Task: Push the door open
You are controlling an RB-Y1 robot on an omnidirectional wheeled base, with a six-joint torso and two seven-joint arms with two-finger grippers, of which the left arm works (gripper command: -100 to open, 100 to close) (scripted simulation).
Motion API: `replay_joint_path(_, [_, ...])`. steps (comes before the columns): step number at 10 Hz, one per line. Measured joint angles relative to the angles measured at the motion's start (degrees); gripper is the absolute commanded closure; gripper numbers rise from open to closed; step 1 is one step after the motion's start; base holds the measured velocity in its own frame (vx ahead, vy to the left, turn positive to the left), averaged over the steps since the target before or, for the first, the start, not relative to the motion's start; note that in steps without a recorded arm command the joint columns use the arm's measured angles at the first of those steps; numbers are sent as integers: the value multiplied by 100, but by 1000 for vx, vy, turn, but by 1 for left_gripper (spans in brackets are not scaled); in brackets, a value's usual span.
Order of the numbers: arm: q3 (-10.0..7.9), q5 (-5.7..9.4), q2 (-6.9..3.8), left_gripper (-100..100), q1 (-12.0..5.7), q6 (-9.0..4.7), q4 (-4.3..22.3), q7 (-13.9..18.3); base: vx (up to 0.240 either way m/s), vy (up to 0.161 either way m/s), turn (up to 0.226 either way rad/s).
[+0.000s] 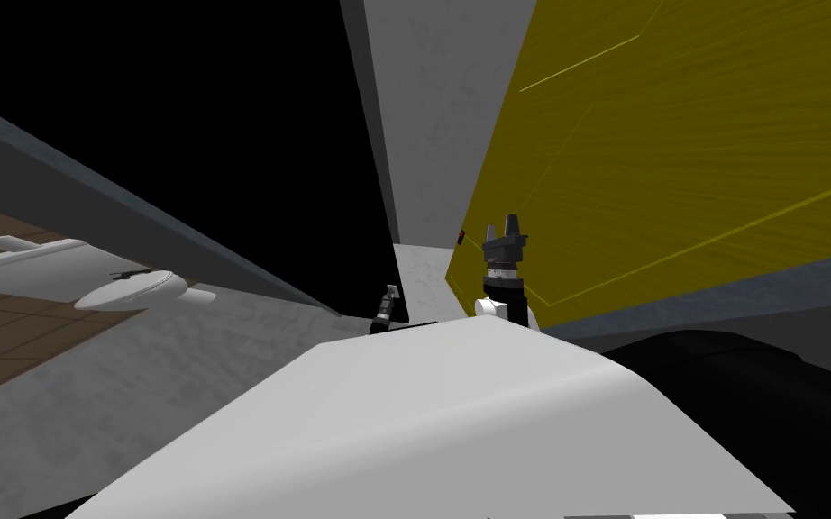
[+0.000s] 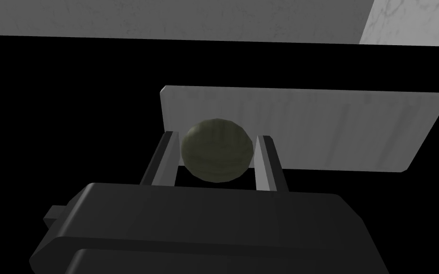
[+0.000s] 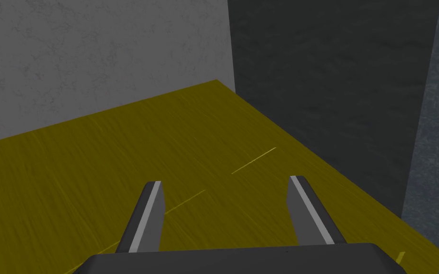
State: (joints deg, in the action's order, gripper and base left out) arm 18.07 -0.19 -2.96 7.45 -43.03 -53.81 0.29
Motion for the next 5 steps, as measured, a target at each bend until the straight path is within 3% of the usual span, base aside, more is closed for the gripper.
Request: replay_joint_path(5, [-254, 89, -26, 100, -60, -10, 16, -99, 163, -89, 50])
